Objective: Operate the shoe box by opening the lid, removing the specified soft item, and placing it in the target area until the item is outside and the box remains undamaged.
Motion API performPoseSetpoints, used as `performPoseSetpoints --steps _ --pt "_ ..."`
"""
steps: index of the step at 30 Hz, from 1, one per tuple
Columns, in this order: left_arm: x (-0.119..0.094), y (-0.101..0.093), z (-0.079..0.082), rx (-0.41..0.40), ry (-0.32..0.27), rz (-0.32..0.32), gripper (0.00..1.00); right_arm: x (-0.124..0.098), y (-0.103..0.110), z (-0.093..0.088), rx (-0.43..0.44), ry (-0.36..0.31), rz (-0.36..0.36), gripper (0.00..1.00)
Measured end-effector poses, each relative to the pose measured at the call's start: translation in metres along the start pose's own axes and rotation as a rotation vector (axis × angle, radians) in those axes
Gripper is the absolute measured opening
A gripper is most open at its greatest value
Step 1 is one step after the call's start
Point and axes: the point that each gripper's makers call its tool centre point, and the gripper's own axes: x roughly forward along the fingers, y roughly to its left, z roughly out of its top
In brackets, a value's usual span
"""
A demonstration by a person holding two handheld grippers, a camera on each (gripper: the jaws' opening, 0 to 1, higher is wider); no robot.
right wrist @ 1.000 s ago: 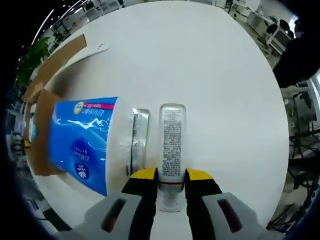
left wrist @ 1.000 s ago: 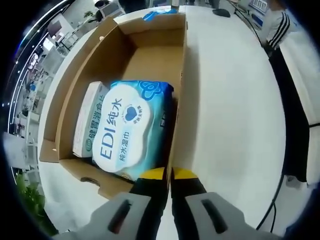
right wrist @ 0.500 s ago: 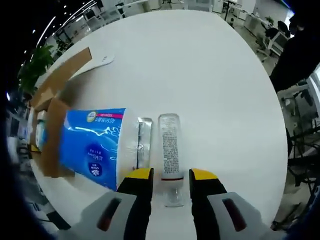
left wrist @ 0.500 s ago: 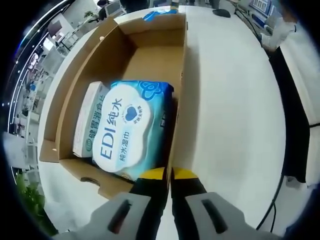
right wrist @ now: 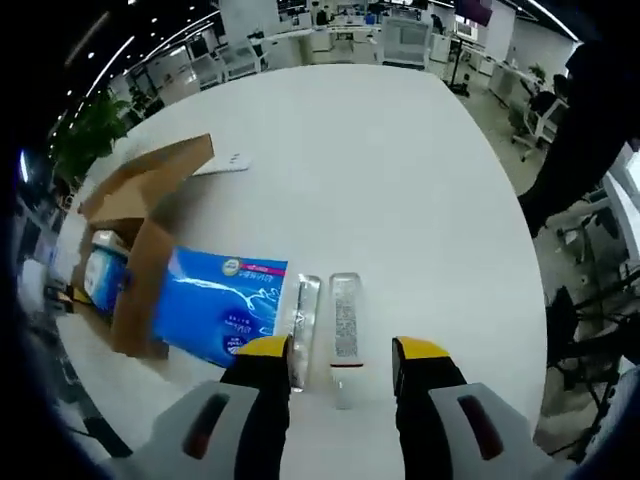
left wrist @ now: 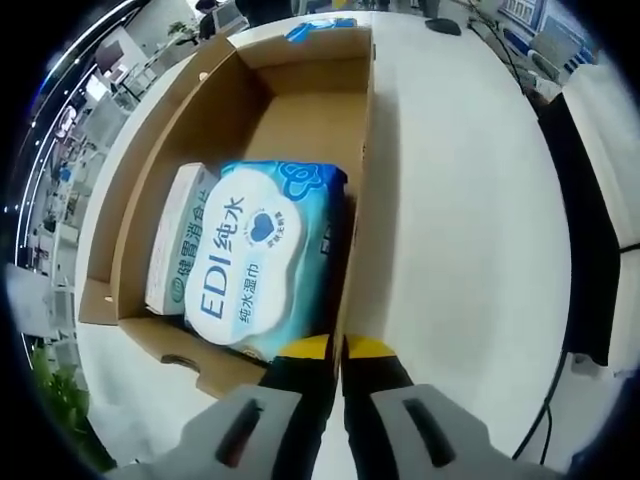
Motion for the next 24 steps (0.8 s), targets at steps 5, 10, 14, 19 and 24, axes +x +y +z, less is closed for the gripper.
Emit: performPoseSetpoints --steps 5,10,14,19,24 --pt "0.0 -0.001 0.0 0.001 -0.003 0.003 0.02 -0.013 0.006 0.008 -0.046 -0.03 -0.008 0.4" --pt "0.0 0.0 0.0 0.007 -0.006 0.006 0.02 -0.022 0.025 0.011 -0.142 -0.037 0.013 0.44" --pt "-0.001 -0.001 0.0 0.008 -0.008 0.011 0.02 -0.029 0.034 0.015 -0.191 -0.043 0.031 0.45" --pt "-0.001 -0.001 0.0 0.011 -0.009 0.013 0.02 -0.043 0.041 0.033 -0.22 -0.101 0.05 0.48" --pt "-0.001 -0.001 0.0 0.01 -0.009 0.012 0.02 -0.049 0.058 0.049 -0.284 -0.154 0.081 0.51"
